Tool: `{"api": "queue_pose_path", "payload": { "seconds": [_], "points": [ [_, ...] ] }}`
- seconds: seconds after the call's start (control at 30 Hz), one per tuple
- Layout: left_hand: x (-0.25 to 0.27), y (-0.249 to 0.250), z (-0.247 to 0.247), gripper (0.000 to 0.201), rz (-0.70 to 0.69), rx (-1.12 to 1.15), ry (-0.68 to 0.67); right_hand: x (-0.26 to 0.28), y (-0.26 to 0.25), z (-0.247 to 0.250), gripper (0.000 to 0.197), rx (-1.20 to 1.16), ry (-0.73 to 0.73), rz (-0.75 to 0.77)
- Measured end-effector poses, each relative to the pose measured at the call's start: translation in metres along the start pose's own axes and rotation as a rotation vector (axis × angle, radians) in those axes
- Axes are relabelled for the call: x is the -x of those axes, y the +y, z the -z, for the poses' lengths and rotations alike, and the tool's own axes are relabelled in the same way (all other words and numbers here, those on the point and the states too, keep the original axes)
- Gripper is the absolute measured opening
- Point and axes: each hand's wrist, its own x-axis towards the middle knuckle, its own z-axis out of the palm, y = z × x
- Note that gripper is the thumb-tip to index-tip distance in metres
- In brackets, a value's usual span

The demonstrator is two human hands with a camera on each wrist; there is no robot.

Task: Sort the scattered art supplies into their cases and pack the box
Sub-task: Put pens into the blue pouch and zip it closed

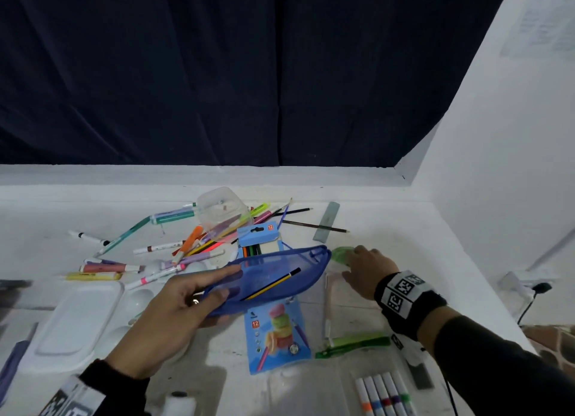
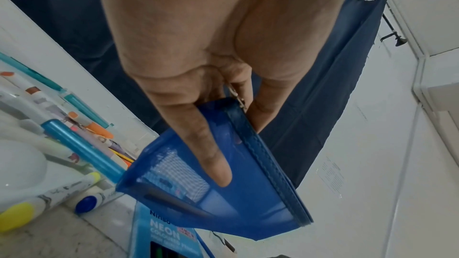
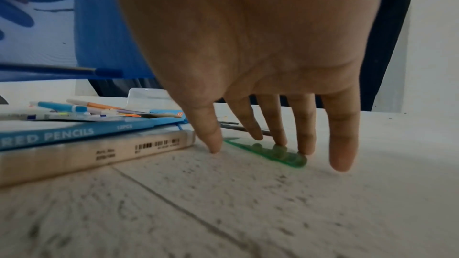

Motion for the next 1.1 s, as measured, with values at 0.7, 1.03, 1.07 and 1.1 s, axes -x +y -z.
{"api": "queue_pose_path", "payload": {
  "seconds": [0.7,1.03,1.07,1.1],
  "points": [
    [-0.016,-0.001,0.002,0.034,0.061,0.026,0.001,-0.001,-0.018,0.003,0.04,0.178,0.131,0.07],
    [-0.022,0.001,0.006,0.034,0.04,0.02,-0.001,-0.007,-0.027,0.008,0.033,0.263,0.078,0.11],
    [-0.023,0.001,0.006,0.034,0.036,0.021,-0.005,-0.009,-0.029,0.011,0.033,0.278,0.069,0.114],
    [-0.024,0.001,0.006,0.035,0.031,0.018,-0.006,-0.009,-0.032,0.012,0.031,0.299,0.063,0.128]
  ]
}}
